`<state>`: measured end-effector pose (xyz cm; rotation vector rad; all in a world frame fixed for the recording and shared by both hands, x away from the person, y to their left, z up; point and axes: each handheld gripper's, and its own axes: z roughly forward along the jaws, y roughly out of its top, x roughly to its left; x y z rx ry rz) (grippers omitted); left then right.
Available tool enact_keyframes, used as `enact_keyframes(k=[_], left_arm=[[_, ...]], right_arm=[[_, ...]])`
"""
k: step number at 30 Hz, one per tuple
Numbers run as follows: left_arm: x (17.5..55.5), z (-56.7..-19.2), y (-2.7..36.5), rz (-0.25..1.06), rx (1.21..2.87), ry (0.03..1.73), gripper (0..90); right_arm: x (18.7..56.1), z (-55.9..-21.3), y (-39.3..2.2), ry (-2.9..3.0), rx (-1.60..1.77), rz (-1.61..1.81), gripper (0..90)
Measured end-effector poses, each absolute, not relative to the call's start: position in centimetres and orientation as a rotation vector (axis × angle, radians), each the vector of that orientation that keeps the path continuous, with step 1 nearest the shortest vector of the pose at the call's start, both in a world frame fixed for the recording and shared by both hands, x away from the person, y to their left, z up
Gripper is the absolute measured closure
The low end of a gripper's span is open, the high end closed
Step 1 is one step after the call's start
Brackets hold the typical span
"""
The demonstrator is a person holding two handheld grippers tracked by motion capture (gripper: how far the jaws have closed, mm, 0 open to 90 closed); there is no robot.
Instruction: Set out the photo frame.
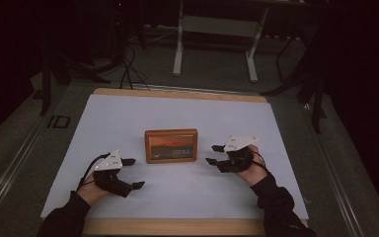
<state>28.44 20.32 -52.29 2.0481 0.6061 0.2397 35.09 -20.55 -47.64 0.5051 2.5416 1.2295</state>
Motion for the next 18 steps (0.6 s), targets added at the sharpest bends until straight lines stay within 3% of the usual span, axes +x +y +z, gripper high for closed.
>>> enact_keyframes(k=[7,10,18], left_arm=[[28.4,-52.4,20.3,0.235,2.043,0.606,10.7],[28.4,-52.4,20.2,0.236,2.044,0.605,10.7],[28.3,-52.6,20.2,0.23,2.047,0.602,10.7]], right_arm=[[34.6,-49.6,-21.1,2.506,0.577,1.234,19.3],[34.6,-50.4,-21.4,2.502,0.608,1.24,14.4],[34.5,-51.4,-22.0,2.492,0.645,1.285,13.9]])
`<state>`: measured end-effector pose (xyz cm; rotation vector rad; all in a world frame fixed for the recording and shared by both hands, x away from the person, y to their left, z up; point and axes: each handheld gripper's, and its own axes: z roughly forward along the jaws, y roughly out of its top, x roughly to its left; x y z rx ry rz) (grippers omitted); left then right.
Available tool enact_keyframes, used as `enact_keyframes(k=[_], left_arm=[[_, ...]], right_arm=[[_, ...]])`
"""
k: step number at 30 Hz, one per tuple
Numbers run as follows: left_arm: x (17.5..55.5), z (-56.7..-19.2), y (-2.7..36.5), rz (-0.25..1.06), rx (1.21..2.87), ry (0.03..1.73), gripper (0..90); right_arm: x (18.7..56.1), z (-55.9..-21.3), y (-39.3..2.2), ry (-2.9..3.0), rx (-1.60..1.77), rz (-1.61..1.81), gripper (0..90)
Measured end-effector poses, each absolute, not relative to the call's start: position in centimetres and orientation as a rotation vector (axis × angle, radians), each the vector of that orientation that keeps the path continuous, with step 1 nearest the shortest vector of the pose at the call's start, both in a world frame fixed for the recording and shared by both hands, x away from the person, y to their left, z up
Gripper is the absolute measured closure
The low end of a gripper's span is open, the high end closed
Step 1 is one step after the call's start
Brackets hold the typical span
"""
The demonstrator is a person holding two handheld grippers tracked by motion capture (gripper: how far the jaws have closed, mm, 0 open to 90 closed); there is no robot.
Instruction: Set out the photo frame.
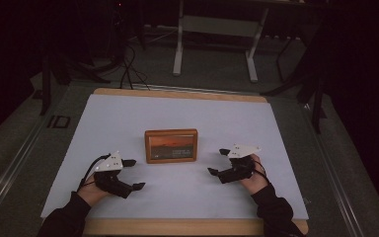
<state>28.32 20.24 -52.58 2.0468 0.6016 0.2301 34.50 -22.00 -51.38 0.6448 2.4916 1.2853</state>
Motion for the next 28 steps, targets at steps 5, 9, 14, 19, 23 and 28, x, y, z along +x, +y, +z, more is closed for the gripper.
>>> enact_keyframes(k=[5,9,14,19,23,28], left_arm=[[28.3,-52.7,20.3,0.225,2.044,0.602,10.7],[28.3,-52.7,20.3,0.225,2.045,0.604,10.7],[28.3,-52.8,20.3,0.222,2.043,0.605,10.7],[28.3,-52.8,20.3,0.226,2.042,0.606,10.7],[28.3,-52.8,20.3,0.23,2.044,0.609,10.7],[28.3,-52.9,20.2,0.232,2.047,0.608,10.7]], right_arm=[[34.0,-52.0,-22.6,2.519,0.667,1.306,15.7],[33.4,-52.2,-23.0,2.511,0.69,1.312,14.8],[32.5,-52.3,-24.1,2.492,0.71,1.306,14.1],[32.1,-52.5,-25.0,2.473,0.74,1.349,14.2],[32.2,-52.5,-25.0,2.472,0.763,1.342,14.4],[32.0,-52.4,-24.7,2.457,0.743,1.317,14.3]])
